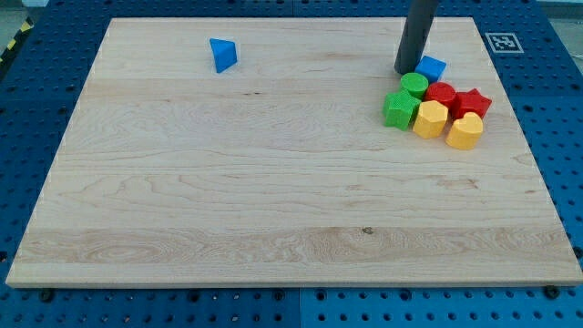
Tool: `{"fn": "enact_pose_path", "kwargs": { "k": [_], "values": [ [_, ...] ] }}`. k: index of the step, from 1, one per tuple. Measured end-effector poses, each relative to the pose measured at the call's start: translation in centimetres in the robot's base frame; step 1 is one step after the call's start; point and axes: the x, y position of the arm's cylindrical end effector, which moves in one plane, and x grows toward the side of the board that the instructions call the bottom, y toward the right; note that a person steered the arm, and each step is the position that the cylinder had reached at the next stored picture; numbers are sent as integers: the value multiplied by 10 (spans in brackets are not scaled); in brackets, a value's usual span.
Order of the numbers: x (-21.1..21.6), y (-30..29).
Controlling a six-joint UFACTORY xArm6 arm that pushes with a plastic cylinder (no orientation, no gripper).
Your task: Move the blue cube into the green circle
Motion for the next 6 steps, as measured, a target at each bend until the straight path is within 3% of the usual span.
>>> {"fn": "enact_pose_path", "kwargs": {
  "k": [1,2,4,6],
  "values": [
    [-7,0],
    [-45,35],
    [-25,70],
    [-10,40]
  ]
}}
